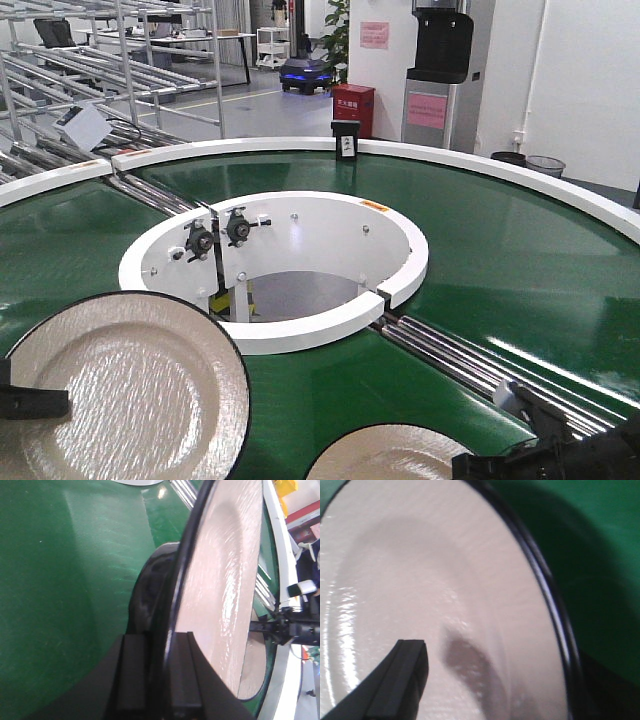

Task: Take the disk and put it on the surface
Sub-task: 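Lower both grippers and pinch the rims of the two cream plates, then lift both plates upright off the conveyor with both grippers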

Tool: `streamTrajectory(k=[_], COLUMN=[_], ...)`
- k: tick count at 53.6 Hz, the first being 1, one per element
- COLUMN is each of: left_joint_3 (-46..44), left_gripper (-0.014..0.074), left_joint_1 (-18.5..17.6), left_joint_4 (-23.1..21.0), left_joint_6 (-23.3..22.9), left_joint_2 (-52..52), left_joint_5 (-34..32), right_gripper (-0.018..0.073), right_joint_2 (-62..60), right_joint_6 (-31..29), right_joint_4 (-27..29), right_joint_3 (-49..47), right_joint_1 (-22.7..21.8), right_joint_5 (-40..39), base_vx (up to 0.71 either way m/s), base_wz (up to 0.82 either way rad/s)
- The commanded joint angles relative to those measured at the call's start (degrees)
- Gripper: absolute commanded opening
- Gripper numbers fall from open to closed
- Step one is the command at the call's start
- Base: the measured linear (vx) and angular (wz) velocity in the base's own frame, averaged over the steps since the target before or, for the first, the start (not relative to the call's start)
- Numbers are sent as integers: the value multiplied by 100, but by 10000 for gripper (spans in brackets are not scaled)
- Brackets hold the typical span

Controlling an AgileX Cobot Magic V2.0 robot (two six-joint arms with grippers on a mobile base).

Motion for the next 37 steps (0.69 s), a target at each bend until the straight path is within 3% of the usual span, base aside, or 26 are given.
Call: streamTrajectory(k=[1, 8, 21, 37], left_joint_3=[-168, -168, -168, -168], left_gripper=[-4, -4, -4, -4], left_joint_1=[-19, -19, -19, -19], left_joint_4=[-927, -1024, -1024, -1019], left_joint_6=[-61, -61, -41, -64], left_joint_2=[-224, -224, -224, -224], left_joint_5=[229, 234, 234, -116], right_gripper=[496, 393, -15, -8], right_joint_2=[-82, -56, -410, -1553], right_joint_6=[-378, -458, -403, 603], right_joint_4=[631, 673, 683, 670], right_joint_3=[-152, -152, -152, -152], right_joint_1=[-13, -13, -29, -29], right_joint_5=[329, 496, 714, 694], base_vx=[0, 0, 0, 0], base_wz=[0, 0, 0, 0])
